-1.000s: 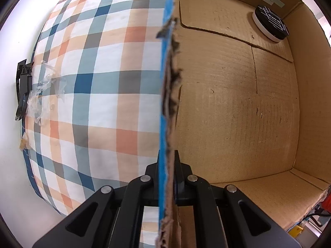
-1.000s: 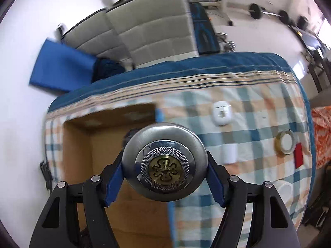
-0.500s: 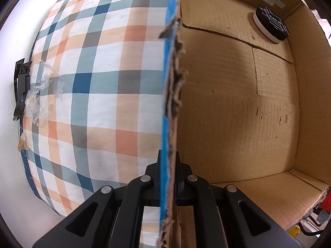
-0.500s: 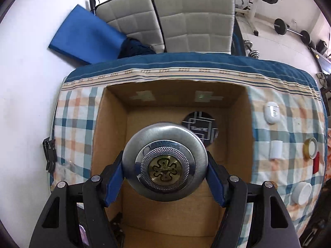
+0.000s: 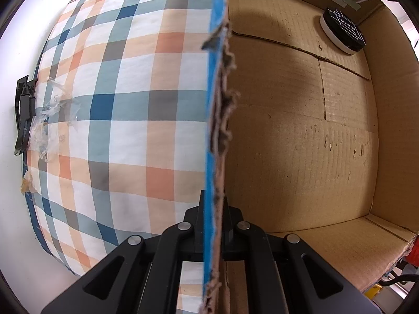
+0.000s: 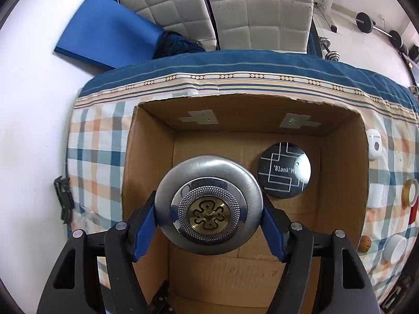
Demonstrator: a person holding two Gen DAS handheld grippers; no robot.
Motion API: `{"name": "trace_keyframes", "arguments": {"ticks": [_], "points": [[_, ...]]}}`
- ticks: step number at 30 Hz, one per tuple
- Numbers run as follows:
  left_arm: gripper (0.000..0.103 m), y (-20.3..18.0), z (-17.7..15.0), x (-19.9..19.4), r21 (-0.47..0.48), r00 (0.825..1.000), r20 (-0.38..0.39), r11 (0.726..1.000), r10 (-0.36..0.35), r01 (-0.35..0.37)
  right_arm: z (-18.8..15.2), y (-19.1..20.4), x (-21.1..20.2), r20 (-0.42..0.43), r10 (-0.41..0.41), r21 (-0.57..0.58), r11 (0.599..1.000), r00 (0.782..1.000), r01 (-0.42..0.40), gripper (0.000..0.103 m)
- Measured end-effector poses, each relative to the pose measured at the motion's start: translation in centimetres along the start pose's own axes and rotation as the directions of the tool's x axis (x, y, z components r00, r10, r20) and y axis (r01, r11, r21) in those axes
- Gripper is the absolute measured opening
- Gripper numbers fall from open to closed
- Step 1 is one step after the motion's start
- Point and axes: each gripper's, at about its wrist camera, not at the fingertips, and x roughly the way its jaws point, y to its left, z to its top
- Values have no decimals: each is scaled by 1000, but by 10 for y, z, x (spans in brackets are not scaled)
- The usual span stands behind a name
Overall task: Organize rigid objects
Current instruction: 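Grasp the silver tin with the right gripper and carry it over the box, then place the silver tin beside the black tin and open the right gripper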
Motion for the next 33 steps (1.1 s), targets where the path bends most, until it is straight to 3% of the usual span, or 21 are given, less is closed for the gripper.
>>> {"name": "trace_keyframes", "arguments": {"ticks": [10,18,26,33], "points": [[4,-1,3,-1,7,1000,0,1000,-1,1,19,4,36,-46,-31,-6,1000,998,31,73],[4,-2,5,0,7,1000,0,1000,-4,4,26,-4,62,-112,16,34,999,994,-12,76],[4,1,5,1,5,1000,-2,1000,-7,7,29,-5,41,-70,-5,17,1000,998,6,99],[4,0,6,1,10,1000,-1,1000,-5,5,21,-4,14,-32,-43,-7,999,999,42,103]]}}
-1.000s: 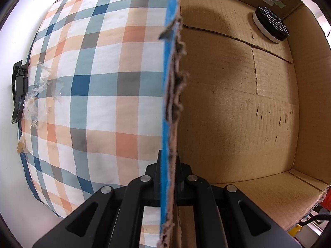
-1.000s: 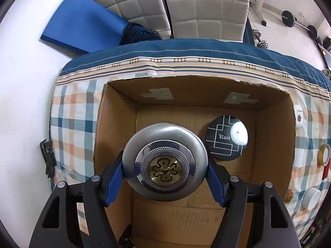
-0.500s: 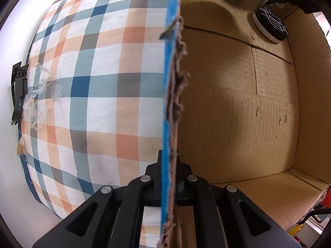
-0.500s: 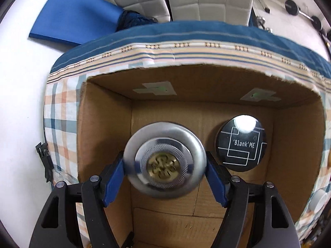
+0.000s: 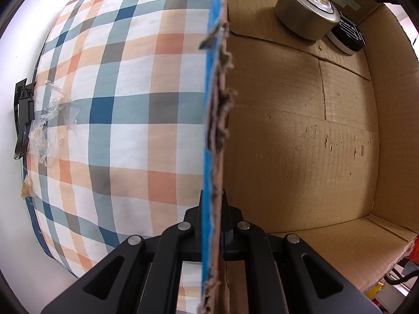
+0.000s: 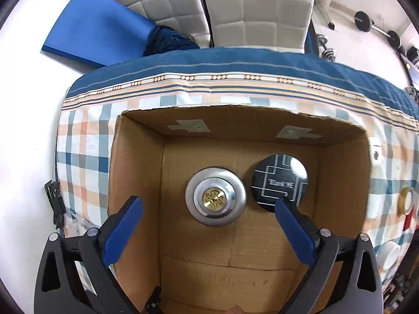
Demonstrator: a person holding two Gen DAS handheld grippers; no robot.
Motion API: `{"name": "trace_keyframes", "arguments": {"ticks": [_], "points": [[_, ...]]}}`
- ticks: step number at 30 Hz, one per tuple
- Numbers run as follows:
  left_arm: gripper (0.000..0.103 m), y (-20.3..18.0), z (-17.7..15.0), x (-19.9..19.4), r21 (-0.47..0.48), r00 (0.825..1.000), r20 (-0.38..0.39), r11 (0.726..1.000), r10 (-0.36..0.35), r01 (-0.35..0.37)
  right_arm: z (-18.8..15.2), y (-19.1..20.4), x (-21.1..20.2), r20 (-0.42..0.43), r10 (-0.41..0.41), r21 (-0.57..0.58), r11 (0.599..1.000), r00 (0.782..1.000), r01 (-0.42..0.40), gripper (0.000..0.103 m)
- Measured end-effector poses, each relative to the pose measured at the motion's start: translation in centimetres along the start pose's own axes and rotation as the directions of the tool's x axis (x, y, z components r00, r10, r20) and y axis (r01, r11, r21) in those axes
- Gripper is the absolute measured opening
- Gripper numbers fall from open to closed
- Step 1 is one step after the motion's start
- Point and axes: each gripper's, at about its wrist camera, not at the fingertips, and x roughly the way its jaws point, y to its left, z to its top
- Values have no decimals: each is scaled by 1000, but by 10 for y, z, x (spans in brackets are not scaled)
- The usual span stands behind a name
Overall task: Organize rigid objects
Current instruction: 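Place the silver tin beside the black tin and open the right gripper, then move the right gripper to the white round container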
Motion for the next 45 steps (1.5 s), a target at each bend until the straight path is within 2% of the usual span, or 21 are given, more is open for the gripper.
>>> {"name": "trace_keyframes", "arguments": {"ticks": [10,15,18,25,30,34,37,40,43,45], "points": [[4,-3,-1,0,4,1000,4,1000,5,-6,-49,-9,-38,38,-23,-11,1000,999,23,103],[4,-5,-2,0,4,1000,5,1000,6,-6,-76,-12,-67,121,-80,-50,995,989,87,103],[4,-6,-2,1,9,1000,5,1000,10,-10,-90,-17,-86,158,-85,-50,994,984,94,103],[4,-10,0,1,6,1000,4,1000,13,-13,-118,-32,-125,194,-41,-30,998,980,47,103],[4,-10,2,1,5,1000,2,1000,12,-12,-129,-57,-141,202,-20,21,1000,979,16,103],[4,-10,2,2,1,1000,3,1000,10,-10,-137,-108,-150,212,-38,126,992,976,11,103],[4,-7,2,2,-4,1000,3,1000,6,-6,-145,-168,-146,191,-89,249,968,978,39,103],[4,-6,2,2,-5,1000,2,1000,7,-7,-151,-241,-136,146,-147,389,918,978,80,103],[4,-5,2,2,-6,1000,1,1000,7,-7,-161,-320,-118,85,-178,533,839,980,106,103],[4,-6,2,2,-6,1000,2,1000,7,-7,-169,-359,-104,53,-175,595,796,983,109,103]]}}
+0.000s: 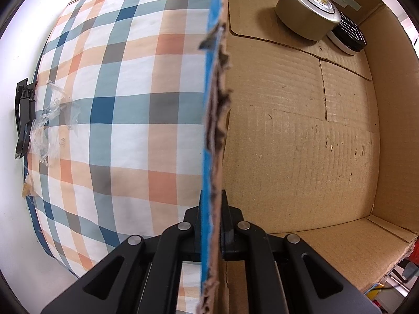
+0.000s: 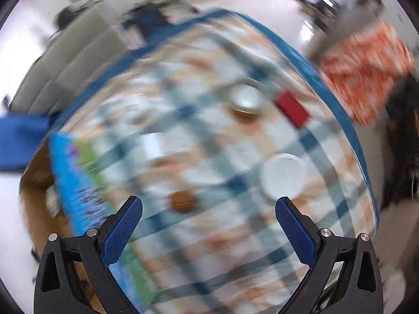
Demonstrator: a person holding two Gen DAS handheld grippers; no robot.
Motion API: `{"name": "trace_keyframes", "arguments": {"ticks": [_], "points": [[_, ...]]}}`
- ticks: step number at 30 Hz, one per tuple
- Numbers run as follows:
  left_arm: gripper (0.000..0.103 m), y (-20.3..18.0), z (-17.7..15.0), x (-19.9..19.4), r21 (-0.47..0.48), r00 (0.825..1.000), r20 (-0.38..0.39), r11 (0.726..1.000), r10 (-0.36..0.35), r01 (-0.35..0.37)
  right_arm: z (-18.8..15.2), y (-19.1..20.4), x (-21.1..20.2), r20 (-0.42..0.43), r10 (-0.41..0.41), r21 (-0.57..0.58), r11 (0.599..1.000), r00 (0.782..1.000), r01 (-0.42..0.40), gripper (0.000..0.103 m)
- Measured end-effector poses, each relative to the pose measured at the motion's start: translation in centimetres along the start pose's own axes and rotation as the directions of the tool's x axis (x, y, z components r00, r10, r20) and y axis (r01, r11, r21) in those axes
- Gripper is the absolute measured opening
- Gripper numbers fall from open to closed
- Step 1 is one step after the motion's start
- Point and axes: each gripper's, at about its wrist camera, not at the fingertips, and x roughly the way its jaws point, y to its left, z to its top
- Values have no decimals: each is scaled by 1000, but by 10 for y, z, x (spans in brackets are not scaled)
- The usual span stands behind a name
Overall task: Organize rigid objects
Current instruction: 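Move the right gripper to the white round container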
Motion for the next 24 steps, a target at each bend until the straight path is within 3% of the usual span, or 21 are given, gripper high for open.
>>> {"name": "trace_keyframes", "arguments": {"ticks": [3,9,13,16,24], "points": [[4,1,0,0,-2,1000,0,1000,1,-1,14,-48,34,-54,-9,108,994,998,15,103],[4,3,-2,-2,-15,1000,5,1000,2,-2,17,-88,85,-148,-22,199,979,989,52,98],[4,2,-4,-4,-18,1000,7,1000,4,-4,14,-98,109,-185,-14,214,975,983,54,79],[4,1,-4,-4,-14,1000,5,1000,9,-9,12,-104,120,-213,-49,252,962,976,103,66],[4,-3,-2,-6,-14,1000,4,1000,12,-11,5,-93,106,-171,-78,205,972,982,113,64]]}}
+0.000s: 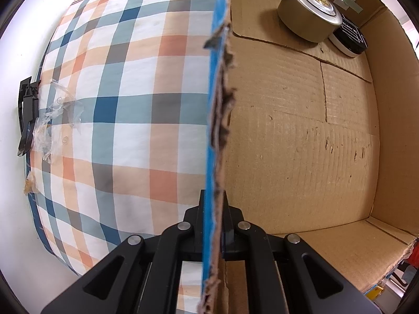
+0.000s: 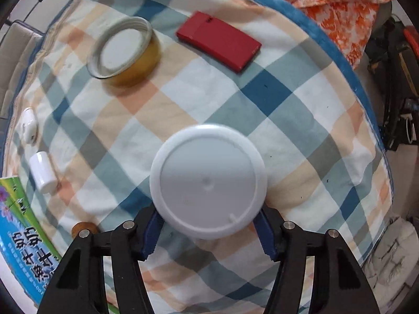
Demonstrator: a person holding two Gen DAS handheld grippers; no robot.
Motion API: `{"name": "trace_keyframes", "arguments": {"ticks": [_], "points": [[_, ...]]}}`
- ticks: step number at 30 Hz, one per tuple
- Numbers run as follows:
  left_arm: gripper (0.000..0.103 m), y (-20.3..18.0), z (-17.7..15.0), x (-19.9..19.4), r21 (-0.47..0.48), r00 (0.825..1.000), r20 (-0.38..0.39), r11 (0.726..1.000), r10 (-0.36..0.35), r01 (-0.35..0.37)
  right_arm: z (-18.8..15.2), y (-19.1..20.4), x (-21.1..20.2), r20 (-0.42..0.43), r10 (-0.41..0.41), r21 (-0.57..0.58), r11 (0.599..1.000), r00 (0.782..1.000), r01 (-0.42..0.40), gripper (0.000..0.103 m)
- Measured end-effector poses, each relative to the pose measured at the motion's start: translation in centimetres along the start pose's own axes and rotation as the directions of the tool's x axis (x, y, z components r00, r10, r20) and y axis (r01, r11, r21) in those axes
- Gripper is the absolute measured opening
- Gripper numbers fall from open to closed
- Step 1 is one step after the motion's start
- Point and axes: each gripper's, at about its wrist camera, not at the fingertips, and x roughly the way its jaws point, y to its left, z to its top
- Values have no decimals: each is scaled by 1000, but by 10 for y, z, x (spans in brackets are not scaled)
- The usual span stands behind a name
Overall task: Organize rigid objects
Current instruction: 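Move the right gripper to the white round container, then grasp the white round container with the right gripper and carry it over the box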
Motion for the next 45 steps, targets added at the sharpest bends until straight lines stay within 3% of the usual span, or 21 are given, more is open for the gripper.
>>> {"name": "trace_keyframes", "arguments": {"ticks": [4,5,7,10,13,15,17,18,21,25,28,30,33,38,41,45], "points": [[4,-1,1,-1,-1,1000,0,1000,2,-2,-14,17,-34,63,22,-79,997,998,-17,57],[4,-1,1,-1,-1,1000,0,1000,3,-3,-18,24,-46,79,36,-104,994,996,-28,3],[4,-2,1,0,-1,1000,0,1000,4,-4,-27,39,-65,78,87,-145,987,993,-75,0],[4,-3,1,0,0,1000,0,1000,7,-7,-33,68,-88,99,115,-244,966,988,-88,0],[4,-3,0,0,-1,1000,0,1000,3,-3,-30,72,-97,76,204,-229,956,976,-182,5],[4,-2,0,0,-3,1000,1,1000,2,-2,-15,60,-99,97,181,-186,969,979,-161,19],[4,0,0,1,-8,1000,1,1000,0,0,8,52,-100,121,133,-150,982,984,-115,67],[4,0,0,1,-10,1000,2,1000,-1,1,17,46,-92,111,119,-140,985,987,-103,70],[5,1,-1,2,-8,1000,0,1000,0,0,36,43,-60,25,67,-134,989,997,-63,70],[5,-2,0,2,-2,1000,-2,1000,6,-6,47,28,-11,-99,104,-11,994,990,-106,70],[5,-4,1,1,1,1000,-1,1000,11,-11,45,25,7,-112,119,39,993,986,-115,44],[5,-5,1,0,1,1000,0,1000,12,-12,42,28,7,-75,89,28,996,993,-87,43],[5,-6,1,0,0,1000,1,1000,13,-13,34,39,0,-54,66,-31,997,996,-68,42],[5,-7,1,0,3,1000,1,1000,15,-15,1,75,-46,21,109,-203,974,994,-102,42],[5,-8,1,0,2,1000,1,1000,18,-18,-41,105,-85,79,126,-354,931,989,-90,41],[5,-11,1,0,2,1000,2,1000,23,-23,-115,157,-125,116,167,-534,841,979,-80,41]]}}
